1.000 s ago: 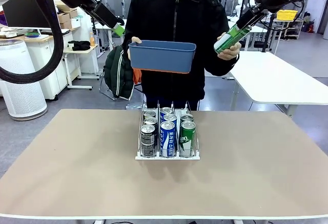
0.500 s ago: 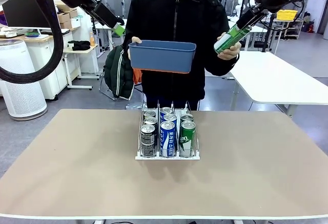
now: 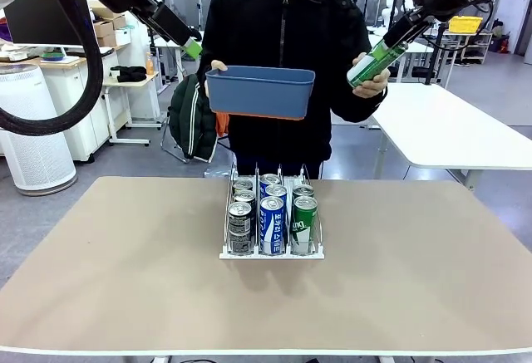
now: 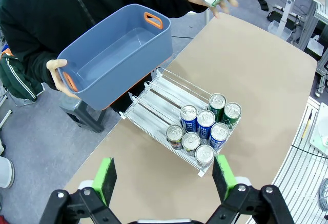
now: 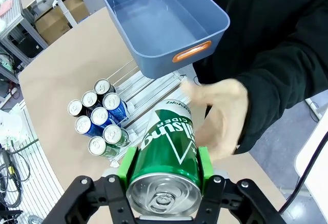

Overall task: Fill the beverage cans into the dispenser.
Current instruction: Place the picked Sprite in the line of the Automatic Can Dispenser with the same cans.

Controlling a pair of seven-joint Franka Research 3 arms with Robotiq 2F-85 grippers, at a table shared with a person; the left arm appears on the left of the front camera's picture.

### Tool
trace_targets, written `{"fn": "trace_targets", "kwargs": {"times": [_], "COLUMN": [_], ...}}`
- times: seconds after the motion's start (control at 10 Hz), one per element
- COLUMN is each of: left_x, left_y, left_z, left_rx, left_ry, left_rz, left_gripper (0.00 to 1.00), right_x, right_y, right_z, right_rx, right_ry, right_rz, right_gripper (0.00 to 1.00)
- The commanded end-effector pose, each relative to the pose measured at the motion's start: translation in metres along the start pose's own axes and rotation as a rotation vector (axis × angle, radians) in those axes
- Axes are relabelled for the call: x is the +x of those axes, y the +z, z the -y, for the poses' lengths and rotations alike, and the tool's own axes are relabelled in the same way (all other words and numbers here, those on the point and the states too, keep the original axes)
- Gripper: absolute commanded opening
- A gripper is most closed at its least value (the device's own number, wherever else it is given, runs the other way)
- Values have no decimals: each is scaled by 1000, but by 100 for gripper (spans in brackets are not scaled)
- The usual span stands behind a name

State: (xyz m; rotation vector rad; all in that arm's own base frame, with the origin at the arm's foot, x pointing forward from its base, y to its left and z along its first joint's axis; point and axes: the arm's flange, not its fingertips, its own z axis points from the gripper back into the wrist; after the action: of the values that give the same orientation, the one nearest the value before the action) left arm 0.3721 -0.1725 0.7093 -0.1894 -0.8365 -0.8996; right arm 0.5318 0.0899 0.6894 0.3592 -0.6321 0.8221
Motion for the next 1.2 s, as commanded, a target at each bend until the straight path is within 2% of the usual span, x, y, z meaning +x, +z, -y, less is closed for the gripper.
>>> {"fn": "trace_targets", "kwargs": {"times": [0.0, 0.9, 1.0, 1.1], "left_x": [0, 0, 0, 0], "left_y": [0, 0, 0, 0], "left_z": [0, 0, 0, 0], "left_rx": [2, 2, 2, 2], "left_ry": [-1, -1, -1, -1], "left_rz": [-1, -1, -1, -1], "left_gripper": [100, 100, 100, 100], "right_x": [1, 1, 0, -6], "right_y": [1, 1, -1, 16], "right_z": [0, 0, 0, -12], "right_rx": [-6, -6, 1, 5], "right_ry": [1, 1, -1, 15], "right_rz": [4, 4, -1, -5], "right_gripper": [0, 0, 58, 58]}}
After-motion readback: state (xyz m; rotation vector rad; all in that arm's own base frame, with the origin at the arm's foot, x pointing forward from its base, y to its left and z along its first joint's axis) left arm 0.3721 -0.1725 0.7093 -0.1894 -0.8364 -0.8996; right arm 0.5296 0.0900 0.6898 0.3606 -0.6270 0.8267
